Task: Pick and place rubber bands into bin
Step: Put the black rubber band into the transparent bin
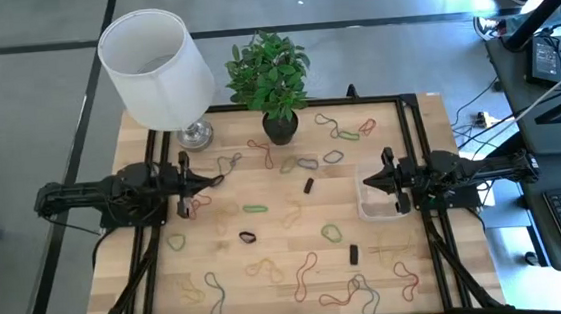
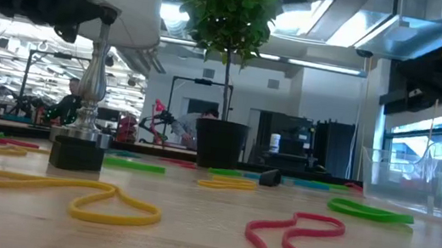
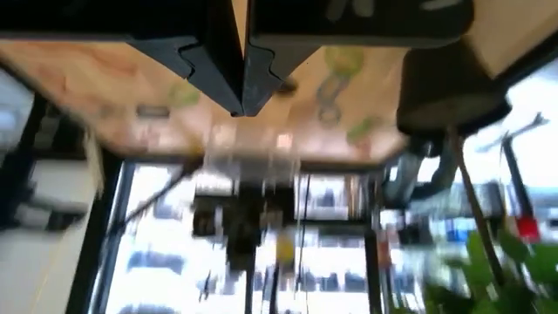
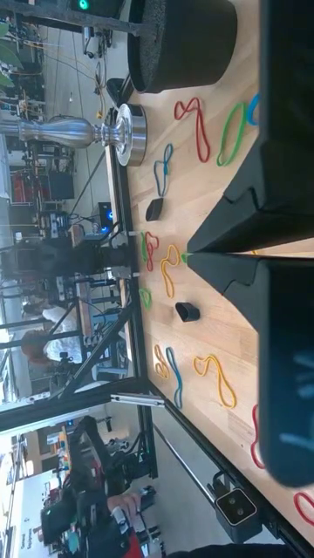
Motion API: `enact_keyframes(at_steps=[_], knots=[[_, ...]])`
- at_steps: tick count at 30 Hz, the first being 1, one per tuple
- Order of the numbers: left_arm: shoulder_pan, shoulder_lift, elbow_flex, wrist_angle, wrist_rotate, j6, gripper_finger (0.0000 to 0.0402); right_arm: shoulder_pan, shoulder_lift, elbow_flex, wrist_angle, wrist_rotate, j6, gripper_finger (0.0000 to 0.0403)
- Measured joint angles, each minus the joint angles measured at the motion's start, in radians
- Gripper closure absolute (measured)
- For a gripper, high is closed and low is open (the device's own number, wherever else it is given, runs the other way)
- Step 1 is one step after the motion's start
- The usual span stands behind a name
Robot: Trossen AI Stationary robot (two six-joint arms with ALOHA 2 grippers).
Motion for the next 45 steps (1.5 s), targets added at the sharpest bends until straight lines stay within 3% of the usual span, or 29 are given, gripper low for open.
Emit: enact_keyframes(at_steps=[7,11,15,20,25,32,37,42,45], knots=[[-0.012,0.357,0.241,-0.272,-0.105,-0.051,0.04,0.0,0.0,0.0,0.0,0.0,0.0,0.0386],[-0.012,0.581,0.346,-0.357,-0.109,-0.036,0.0394,0.0,0.0,0.0,0.0,0.0,0.0,0.0386],[-0.011,0.766,0.419,-0.441,-0.103,-0.003,0.0364,0.0,0.0,0.0,0.0,0.0,0.0,0.0386],[0.02,0.924,0.459,-0.495,-0.171,-0.072,0.0303,0.0,0.0,0.0,0.0,0.0,0.0,0.0386],[0.081,1.057,0.46,-0.53,-0.149,-0.158,0.0246,0.0,0.0,0.0,0.0,0.0,0.0,0.0386],[0.155,1.233,0.46,-0.492,-0.191,-0.228,0.0216,0.0,0.0,0.0,0.0,0.0,0.0,0.0386],[0.195,1.328,0.467,-0.427,-0.153,-0.281,0.0246,0.0,0.0,0.0,0.0,0.0,0.0,0.0386],[0.186,1.353,0.472,-0.443,-0.134,-0.44,0.0366,0.0,0.0,0.0,0.0,0.0,0.0,0.0386],[0.145,1.326,0.513,-0.506,-0.121,-0.528,0.0392,0.0,0.0,0.0,0.0,0.0,0.0,0.0386]])
